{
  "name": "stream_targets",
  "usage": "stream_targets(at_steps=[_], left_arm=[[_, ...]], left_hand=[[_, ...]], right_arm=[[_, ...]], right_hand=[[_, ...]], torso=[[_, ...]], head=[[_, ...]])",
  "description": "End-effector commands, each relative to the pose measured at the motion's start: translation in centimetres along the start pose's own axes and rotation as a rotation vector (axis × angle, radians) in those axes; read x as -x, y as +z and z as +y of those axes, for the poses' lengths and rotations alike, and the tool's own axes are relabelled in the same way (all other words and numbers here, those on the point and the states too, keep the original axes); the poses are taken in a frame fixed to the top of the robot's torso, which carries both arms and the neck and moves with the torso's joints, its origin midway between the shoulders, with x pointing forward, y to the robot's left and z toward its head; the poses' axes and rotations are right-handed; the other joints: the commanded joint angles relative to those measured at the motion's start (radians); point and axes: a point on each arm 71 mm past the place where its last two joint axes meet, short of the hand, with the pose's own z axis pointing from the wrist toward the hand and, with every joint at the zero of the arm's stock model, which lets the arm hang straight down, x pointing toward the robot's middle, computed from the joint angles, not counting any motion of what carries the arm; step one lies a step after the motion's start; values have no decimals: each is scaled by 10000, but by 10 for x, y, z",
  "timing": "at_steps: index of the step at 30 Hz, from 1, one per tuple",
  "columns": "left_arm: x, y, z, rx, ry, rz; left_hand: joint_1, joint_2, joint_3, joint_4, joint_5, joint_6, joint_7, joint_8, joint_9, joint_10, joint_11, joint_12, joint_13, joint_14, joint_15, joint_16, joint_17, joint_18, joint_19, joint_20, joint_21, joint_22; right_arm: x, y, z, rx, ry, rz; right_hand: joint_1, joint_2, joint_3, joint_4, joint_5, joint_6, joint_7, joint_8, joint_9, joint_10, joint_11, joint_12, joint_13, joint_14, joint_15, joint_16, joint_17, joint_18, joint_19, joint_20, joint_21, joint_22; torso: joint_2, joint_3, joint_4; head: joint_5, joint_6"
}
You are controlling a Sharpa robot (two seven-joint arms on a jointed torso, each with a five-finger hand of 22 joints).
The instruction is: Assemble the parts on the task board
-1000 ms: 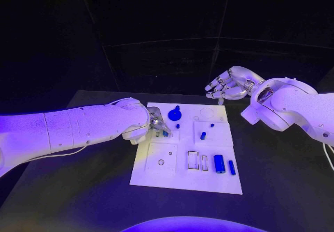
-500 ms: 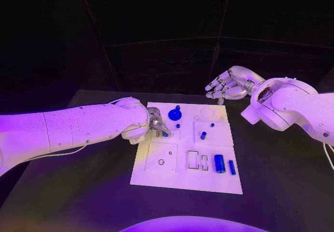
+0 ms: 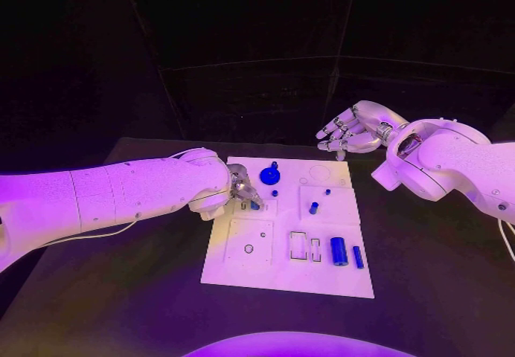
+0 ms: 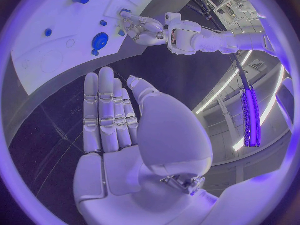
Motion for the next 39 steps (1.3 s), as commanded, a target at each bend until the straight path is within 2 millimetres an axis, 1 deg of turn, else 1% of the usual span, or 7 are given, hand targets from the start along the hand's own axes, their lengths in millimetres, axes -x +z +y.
stream_targets(at_steps=[1, 5, 7, 17, 27, 32, 39], left_arm=[[-5, 1, 0, 190, 142, 399], [-5, 3, -1, 231, 204, 474], [-5, 4, -2, 246, 231, 501], [-4, 6, -5, 287, 289, 524], [-4, 9, -7, 308, 276, 458], [-2, 10, -6, 361, 225, 374], [0, 10, -4, 364, 139, 267]], left_hand=[[-286, -109, 476, -423, 23, 116, -67, 78, 7, 18, -60, 59, -23, 1041, -79, 30, 2634, -81, 64, -11, 78, 47], [-477, -195, 185, -148, 26, 210, -116, 107, 29, 38, -104, 70, -32, 1041, -121, 30, 2634, -96, 102, -48, 128, 122], [-495, -217, 78, -63, 27, 292, -154, 151, 55, 96, -134, 152, 99, 1041, -145, 30, 2634, -99, 112, -68, 139, 139], [-465, -208, -75, 71, 27, 407, -215, 227, 108, 125, -186, 190, 161, 1041, -191, 30, 2634, -105, 129, -111, 159, 171], [-524, -272, -326, 268, 26, 454, -246, 292, 175, 135, -218, 200, 184, 1041, -229, 30, 2634, -112, 145, -154, 174, 199], [-812, -474, -768, 551, 21, 474, -223, 331, 223, 134, -198, 205, 192, 1041, -224, 30, 2634, -116, 148, -164, 173, 204], [-1352, -931, -1982, 1160, 26, 462, -203, 365, 301, 106, -177, 200, 179, 1041, -211, 30, 2634, -118, 151, -155, 165, 210]], right_arm=[[0, 0, 2, 119, -32, 33], [0, 0, 2, 126, -31, 34], [0, 0, 2, 130, -31, 36], [0, 0, 3, 146, -29, 47], [0, 0, 3, 165, -26, 42], [0, 0, 3, 177, -24, 30], [1, -1, 3, 167, -23, -5]], right_hand=[[40, 16, 49, 8, 58, 42, 17, 39, 11, -1, -26, 9, -9, -83, -15, 61, 8, 34, 69, 6, -60, -12], [40, 16, 49, 8, 58, 42, 17, 39, 11, -1, -26, 9, -9, -83, -15, 61, 8, 34, 69, 6, -60, -12], [40, 16, 49, 8, 58, 42, 17, 39, 11, -1, -26, 9, -9, -83, -15, 61, 8, 34, 69, 6, -60, -12], [40, 16, 49, 8, 58, 42, 17, 39, 11, -1, -26, 9, -9, -83, -15, 61, 8, 34, 69, 6, -60, -12], [29, -2, 44, 21, 65, 36, 20, 40, 9, -9, -22, 8, -22, -96, -12, 57, 36, 33, 70, 8, -71, -17], [14, -11, 37, 33, 64, 30, 22, 39, 8, -14, -18, 7, -29, -104, -8, 54, 48, 31, 68, 10, -78, -20], [-26, -23, 22, 72, 55, 12, 30, 35, 3, -27, -8, 6, -47, -129, 2, 43, 83, 28, 63, 16, -99, -30]], torso=[[-1, 4, -3], [3, 6, -4], [3, 4, -6], [6, 4, -5], [5, -2, -1], [3, 2, 0], [1, -6, 8]], head=[[-9, -9], [-16, -8], [-16, -10], [-28, -31], [-55, -39], [-65, -40], [-78, -25]])
